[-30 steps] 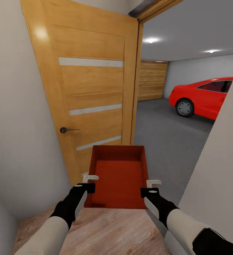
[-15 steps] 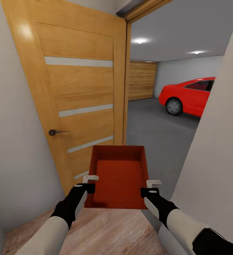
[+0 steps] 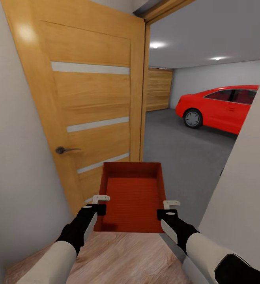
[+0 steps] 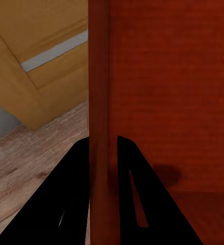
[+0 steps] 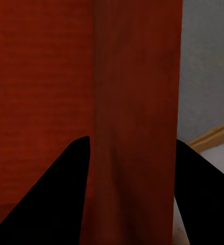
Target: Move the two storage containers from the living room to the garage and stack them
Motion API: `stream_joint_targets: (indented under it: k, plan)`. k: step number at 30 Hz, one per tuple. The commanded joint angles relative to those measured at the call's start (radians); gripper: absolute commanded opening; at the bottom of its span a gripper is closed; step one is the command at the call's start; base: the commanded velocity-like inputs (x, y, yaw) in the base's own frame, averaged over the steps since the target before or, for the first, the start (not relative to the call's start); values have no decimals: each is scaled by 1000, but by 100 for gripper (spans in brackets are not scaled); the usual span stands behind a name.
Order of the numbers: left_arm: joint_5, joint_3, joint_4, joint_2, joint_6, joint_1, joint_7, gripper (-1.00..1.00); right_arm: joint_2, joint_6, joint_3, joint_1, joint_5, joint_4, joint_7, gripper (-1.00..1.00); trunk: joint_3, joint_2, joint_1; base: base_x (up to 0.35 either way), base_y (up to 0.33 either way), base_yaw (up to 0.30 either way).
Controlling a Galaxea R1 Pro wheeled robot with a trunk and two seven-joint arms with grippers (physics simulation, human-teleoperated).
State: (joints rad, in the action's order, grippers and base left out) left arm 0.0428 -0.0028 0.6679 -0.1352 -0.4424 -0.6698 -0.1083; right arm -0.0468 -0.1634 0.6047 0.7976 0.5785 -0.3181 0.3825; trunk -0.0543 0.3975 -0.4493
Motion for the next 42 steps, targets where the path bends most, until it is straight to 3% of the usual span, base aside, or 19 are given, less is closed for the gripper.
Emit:
stream_joint_targets:
  k: [1,14,30,42]
  plan:
    - [37,-1,2,-1,-9,0,-33,-100,-1,-7,0,2,6,-1,7,-100,-2,2,-1,9,9,-226]
    - [37,-1,2,-1,-9,0,-33,-100,-1,-7,1,2,6,-1,7,-100,-2,2,-1,7,6,-241]
    - [38,-2,0,-1,-8,0,-33,-100,-1,-7,0,2,6,-1,7,-100,-2,2,-1,154,248,-30]
    - [38,-1,1,-1,-7,0,-33,-100,-1,-7,1,2,6,0,7,-100,-2,2,-1,23,20,-226]
